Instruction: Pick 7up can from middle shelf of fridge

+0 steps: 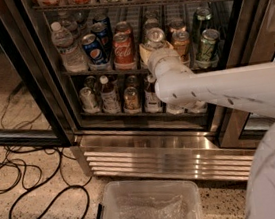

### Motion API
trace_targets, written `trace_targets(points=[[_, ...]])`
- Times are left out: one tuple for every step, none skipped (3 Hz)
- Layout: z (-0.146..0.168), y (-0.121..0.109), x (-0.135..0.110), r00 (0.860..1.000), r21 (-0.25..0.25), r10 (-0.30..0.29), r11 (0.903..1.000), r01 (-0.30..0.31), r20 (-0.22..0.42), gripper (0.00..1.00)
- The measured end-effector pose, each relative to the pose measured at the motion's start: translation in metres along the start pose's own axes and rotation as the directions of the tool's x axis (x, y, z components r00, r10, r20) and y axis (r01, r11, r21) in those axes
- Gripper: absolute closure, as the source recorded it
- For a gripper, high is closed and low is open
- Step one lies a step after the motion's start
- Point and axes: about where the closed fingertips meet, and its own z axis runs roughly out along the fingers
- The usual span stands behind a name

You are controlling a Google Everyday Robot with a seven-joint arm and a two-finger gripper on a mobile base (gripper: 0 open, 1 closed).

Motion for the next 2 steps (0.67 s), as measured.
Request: trace_targets(points=[[-0.001,0.017,0.002,1.000,-0.024,-0.003,0.9997,0.002,-0.013,1.00],[-0.003,0.036,0.001,1.000,-0.047,-0.008,0.9989,0.007,-0.020,1.00]])
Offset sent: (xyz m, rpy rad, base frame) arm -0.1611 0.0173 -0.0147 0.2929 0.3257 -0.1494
